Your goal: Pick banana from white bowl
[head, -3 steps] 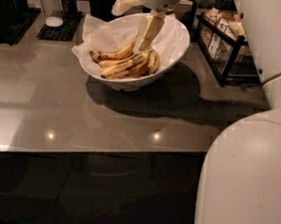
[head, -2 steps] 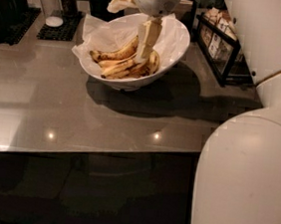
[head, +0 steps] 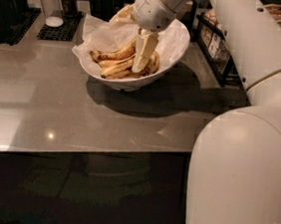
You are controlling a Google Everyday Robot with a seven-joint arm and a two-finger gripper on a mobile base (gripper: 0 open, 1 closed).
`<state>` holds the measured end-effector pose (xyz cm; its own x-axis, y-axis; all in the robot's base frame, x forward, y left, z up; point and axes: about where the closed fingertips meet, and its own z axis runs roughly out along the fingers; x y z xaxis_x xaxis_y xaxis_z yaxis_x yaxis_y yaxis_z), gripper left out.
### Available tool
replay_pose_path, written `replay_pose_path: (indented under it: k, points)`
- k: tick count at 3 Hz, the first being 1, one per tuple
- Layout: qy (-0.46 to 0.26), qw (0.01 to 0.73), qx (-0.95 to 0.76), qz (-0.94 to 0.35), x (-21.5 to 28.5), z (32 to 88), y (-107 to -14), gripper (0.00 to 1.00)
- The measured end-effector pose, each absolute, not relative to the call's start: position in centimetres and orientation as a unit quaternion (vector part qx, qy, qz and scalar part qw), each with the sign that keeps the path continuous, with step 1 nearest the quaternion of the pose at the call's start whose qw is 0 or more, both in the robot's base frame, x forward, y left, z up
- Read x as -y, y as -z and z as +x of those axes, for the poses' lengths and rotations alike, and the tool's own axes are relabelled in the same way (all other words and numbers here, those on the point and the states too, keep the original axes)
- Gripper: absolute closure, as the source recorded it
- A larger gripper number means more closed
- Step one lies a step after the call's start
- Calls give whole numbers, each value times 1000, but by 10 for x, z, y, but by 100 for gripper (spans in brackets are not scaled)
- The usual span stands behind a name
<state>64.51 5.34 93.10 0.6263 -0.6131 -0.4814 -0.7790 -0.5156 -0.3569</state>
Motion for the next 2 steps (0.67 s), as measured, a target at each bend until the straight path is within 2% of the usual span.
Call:
replay_pose_path:
  k: [2]
  points:
    - [-174,275,-409,-852,-54,652,-908,21]
